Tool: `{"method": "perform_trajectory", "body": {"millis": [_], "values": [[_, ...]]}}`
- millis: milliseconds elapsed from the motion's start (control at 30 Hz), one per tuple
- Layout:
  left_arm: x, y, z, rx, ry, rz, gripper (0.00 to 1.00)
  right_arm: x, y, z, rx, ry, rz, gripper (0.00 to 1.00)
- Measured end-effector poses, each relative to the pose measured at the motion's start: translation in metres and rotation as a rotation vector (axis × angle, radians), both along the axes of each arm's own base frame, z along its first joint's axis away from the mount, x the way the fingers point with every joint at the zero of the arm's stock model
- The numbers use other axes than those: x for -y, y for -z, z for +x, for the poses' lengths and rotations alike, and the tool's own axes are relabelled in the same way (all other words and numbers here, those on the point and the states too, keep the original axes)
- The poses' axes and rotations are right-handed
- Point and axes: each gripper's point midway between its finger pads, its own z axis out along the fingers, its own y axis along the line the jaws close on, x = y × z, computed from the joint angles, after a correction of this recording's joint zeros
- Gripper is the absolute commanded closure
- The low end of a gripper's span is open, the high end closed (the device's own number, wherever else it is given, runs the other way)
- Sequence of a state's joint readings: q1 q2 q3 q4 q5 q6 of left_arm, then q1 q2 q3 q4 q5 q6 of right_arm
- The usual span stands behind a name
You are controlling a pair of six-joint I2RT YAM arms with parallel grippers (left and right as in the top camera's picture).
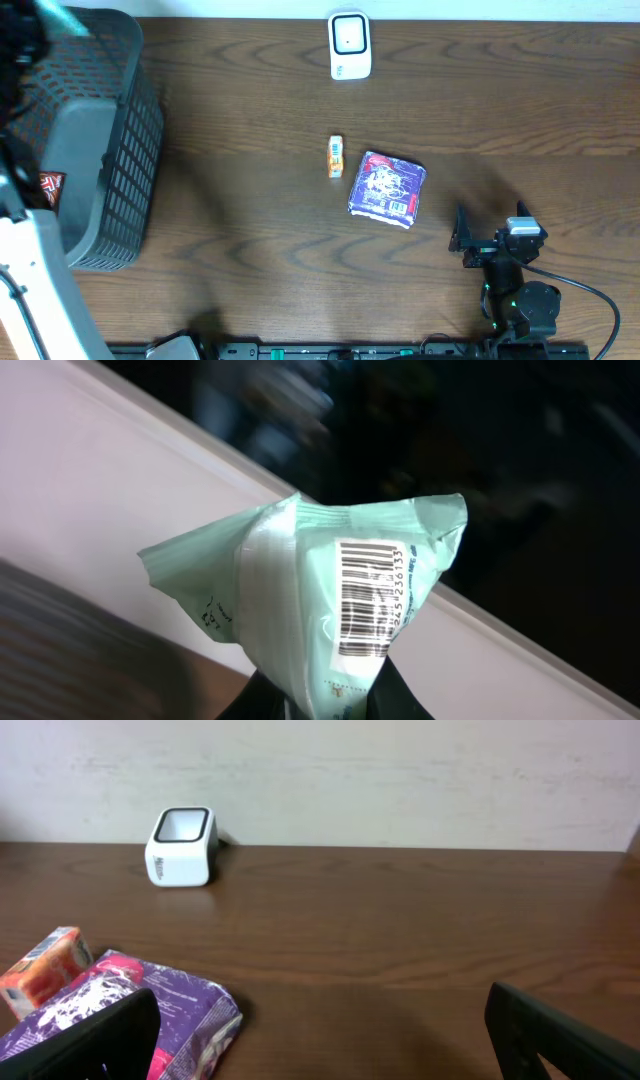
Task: Scan the item barcode
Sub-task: 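Carry the mint-green packet to the table and release it beside the purple package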
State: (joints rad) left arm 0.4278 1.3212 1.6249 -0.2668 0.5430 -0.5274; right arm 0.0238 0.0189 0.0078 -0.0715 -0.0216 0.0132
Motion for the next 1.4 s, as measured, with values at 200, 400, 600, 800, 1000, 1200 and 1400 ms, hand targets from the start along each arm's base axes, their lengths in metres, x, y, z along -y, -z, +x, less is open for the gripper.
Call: {"method": "perform_trajectory", "body": {"millis": [200, 400, 600, 800, 1000, 1200, 1400], "values": [[0.154, 0.015, 0.010, -0.067, 0.398, -0.063, 0.92, 0.000, 0.000, 0.000, 0.000, 0.000, 0.000, 0.01], [0.275, 0.094, -0.005, -0.350, 0.695, -0.046, 0.92, 0.000, 0.000, 0.000, 0.000, 0.000, 0.000, 0.01], [0.353, 0.199, -0.030, -0.662, 0.898, 0.078, 0.92, 0.000, 0.000, 0.000, 0.000, 0.000, 0.000, 0.01], [0.390, 0.285, -0.032, -0.862, 0.972, 0.147, 0.92, 0.000, 0.000, 0.000, 0.000, 0.000, 0.000, 0.01], [0.388, 0.361, -0.018, -1.011, 0.888, 0.231, 0.88, 0.000, 0.000, 0.000, 0.000, 0.000, 0.000, 0.01], [0.383, 0.406, -0.008, -1.082, 0.829, 0.274, 0.79, 0.000, 0.000, 0.000, 0.000, 0.000, 0.000, 0.01], [0.383, 0.412, -0.002, -1.072, 0.815, 0.282, 0.43, 0.000, 0.000, 0.000, 0.000, 0.000, 0.000, 0.01]]}}
